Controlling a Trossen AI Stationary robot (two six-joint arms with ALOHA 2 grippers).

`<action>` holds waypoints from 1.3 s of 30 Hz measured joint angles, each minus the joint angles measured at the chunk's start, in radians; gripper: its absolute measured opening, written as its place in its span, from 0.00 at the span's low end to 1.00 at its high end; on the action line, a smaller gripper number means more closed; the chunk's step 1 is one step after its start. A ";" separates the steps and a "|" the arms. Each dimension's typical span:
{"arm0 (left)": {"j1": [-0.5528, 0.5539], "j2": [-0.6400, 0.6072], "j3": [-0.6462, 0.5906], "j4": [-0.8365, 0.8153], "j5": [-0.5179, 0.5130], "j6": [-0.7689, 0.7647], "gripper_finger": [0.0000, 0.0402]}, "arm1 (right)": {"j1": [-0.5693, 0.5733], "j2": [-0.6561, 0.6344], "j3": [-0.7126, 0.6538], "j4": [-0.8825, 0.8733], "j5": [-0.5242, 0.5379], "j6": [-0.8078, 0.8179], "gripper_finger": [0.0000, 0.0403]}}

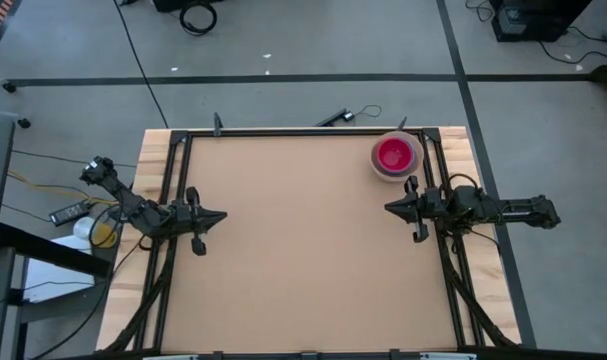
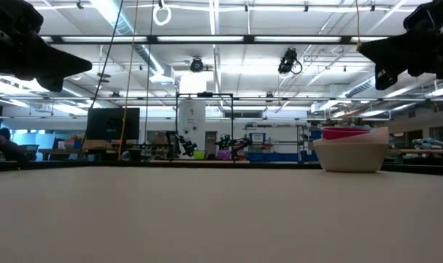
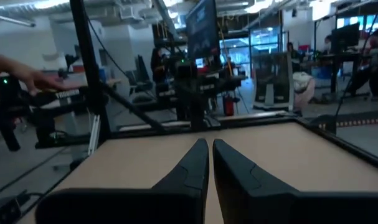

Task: Nest bowls inside each other
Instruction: Return to Home Position

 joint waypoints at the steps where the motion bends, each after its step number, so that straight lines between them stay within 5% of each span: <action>1: 0.000 -0.007 0.000 0.000 -0.001 0.000 0.05 | 0.000 0.001 0.000 -0.003 0.001 0.000 0.08; 39: 0.000 -0.061 -0.002 0.015 0.000 0.000 0.05 | -0.003 0.066 0.000 -0.089 0.004 0.000 0.08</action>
